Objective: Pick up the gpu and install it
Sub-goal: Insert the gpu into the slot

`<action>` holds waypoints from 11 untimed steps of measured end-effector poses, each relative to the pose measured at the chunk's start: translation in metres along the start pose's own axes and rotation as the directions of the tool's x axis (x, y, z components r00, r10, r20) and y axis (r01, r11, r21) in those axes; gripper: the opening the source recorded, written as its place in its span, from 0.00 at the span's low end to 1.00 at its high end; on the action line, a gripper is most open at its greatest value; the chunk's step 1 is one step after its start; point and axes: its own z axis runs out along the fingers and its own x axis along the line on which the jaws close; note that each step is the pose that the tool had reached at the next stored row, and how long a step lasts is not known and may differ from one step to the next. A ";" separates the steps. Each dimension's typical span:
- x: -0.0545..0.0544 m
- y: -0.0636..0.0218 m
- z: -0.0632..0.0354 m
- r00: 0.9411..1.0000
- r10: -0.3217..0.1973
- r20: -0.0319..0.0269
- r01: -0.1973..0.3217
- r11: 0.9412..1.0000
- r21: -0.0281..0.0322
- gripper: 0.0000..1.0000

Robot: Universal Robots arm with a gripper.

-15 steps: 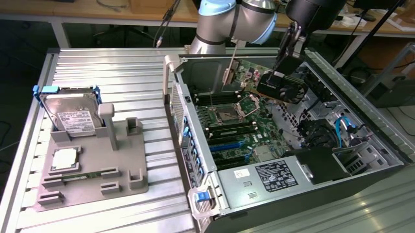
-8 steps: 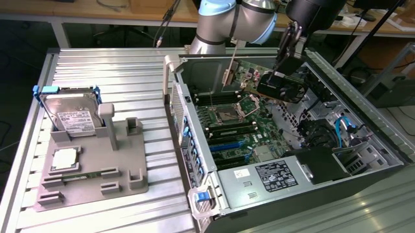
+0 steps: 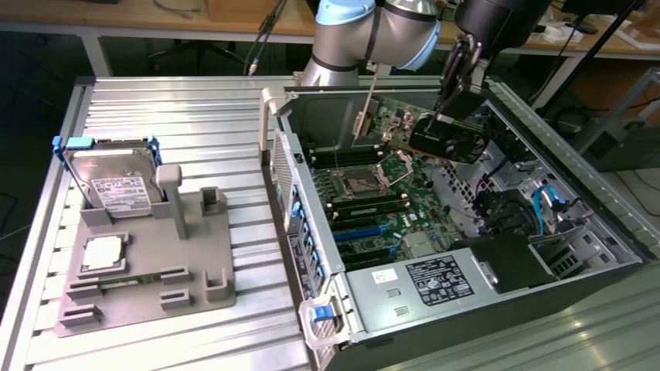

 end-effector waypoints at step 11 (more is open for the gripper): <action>0.000 0.0000 0.0000 0.998 -0.056 -0.001 0.056 0.998 0.000 0.27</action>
